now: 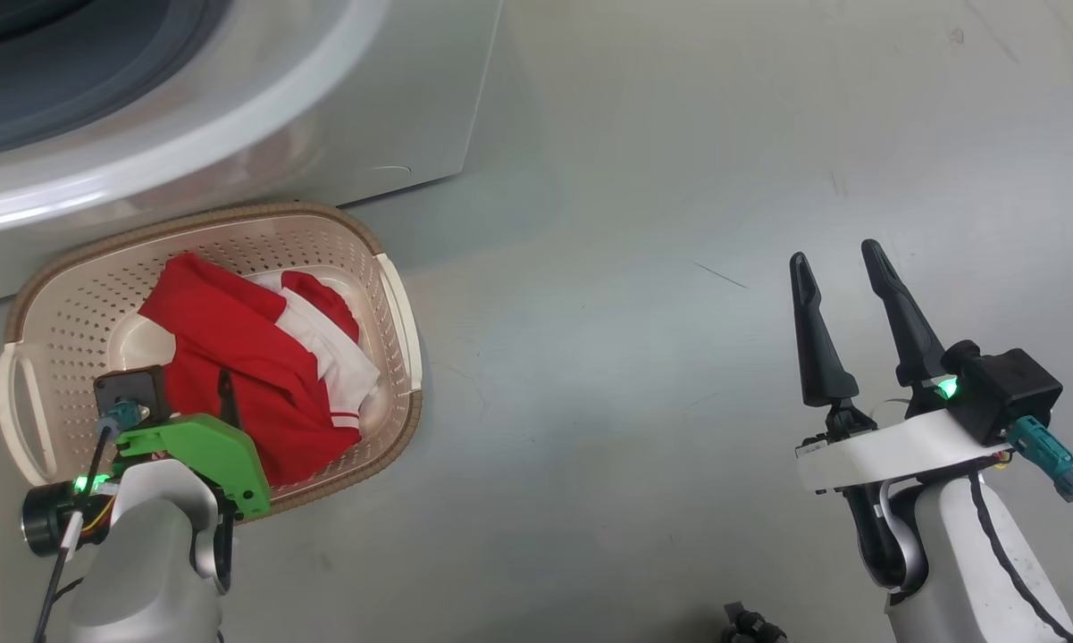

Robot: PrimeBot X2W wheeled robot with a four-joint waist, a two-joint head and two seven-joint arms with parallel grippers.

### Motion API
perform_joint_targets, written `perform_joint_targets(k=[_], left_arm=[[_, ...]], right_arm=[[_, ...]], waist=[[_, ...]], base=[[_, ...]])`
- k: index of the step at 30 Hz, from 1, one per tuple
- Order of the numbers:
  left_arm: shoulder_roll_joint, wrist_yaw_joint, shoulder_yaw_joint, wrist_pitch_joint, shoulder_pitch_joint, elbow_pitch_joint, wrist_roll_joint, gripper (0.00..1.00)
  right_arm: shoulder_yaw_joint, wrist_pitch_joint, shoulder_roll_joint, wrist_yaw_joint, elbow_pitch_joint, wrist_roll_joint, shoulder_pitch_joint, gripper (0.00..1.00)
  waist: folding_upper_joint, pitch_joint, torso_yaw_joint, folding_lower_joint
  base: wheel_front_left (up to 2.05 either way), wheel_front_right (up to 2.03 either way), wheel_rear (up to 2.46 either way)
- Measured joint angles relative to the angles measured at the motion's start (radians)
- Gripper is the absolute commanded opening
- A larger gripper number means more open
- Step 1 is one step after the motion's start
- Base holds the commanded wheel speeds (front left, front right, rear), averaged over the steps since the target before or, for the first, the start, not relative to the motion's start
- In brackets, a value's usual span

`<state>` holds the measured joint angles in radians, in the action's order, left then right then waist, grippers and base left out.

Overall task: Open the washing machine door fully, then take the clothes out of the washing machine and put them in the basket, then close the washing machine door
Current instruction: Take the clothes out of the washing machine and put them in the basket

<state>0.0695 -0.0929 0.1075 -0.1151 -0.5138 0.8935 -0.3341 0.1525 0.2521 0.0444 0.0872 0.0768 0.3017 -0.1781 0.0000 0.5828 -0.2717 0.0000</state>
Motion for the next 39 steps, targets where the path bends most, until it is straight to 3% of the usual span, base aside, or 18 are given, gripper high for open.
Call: perform_joint_targets(k=[19,24,30,39], left_arm=[[-0.022,0.041,-0.006,-0.137,0.008,0.015,-0.015,1.0],[-0.025,0.057,-0.002,-0.137,0.024,-0.059,-0.014,1.0],[-0.027,0.06,-0.008,-0.137,0.039,-0.25,0.014,1.0],[-0.029,0.081,0.025,-0.137,0.163,-0.417,0.064,1.0]], right_arm=[[-0.041,0.0,0.007,0.0,0.051,-0.011,0.013,1.0],[-0.05,0.0,0.016,0.0,0.061,-0.022,0.035,1.0],[-0.05,0.0,0.026,0.0,0.077,-0.038,0.068,1.0],[-0.043,0.0,0.035,-0.003,0.085,-0.066,0.101,1.0]], waist=[[0.0,-0.13,0.064,0.0],[0.0,-0.178,0.096,0.0],[0.0,-0.241,0.136,0.0],[0.0,-0.347,0.185,0.0]], base=[[0.0,0.0,0.0],[0.0,0.0,0.0],[0.0,0.0,0.0],[0.0,0.0,0.0]])
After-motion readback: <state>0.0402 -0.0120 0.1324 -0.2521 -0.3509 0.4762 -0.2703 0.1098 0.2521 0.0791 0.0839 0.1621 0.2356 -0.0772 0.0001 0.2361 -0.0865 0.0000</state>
